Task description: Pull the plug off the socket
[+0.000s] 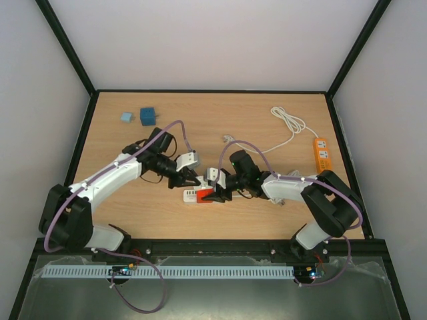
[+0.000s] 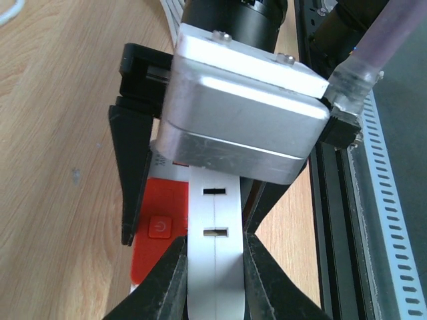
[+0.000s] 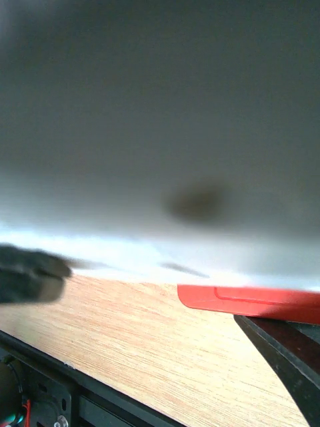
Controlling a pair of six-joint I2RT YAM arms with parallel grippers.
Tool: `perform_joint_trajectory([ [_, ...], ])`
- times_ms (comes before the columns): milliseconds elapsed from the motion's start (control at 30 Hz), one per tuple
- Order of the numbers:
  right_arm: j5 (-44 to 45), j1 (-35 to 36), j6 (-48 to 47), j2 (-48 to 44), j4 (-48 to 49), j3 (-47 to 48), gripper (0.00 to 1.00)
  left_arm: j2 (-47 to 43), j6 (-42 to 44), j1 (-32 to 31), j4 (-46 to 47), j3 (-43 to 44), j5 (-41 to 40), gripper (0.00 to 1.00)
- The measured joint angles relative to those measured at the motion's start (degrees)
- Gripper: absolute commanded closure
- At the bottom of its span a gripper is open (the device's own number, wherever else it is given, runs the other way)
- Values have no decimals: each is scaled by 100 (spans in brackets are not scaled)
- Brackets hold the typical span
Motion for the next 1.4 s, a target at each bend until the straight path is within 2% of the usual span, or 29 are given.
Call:
perform_joint_trajectory([
  [200, 28, 2, 4, -24, -15, 2, 40, -42, 101, 234, -179, 120, -7, 98],
  [333, 153, 0, 39, -92, -254, 87, 25, -107, 160, 398, -282, 181, -20, 98],
  [467, 251, 0, 120, -212, -570, 295, 17, -197, 195, 535, -334, 243, -4, 98],
  [700, 334, -7, 170, -413, -1010, 940, 9, -391, 197, 739, -490, 485, 61, 98],
  [1033, 518, -240, 243, -1023, -1912, 1674, 6, -651, 535, 1384, -1252, 1237, 382, 98],
  [1233, 796, -638, 852, -1368, -1976, 1950, 1, -1099, 546, 1547, -1469, 1408, 850, 98],
  [1400, 763, -649, 1445, -1340, -2004, 2177, 1, -1228, 306, 1543, -1497, 1408, 1318, 97],
])
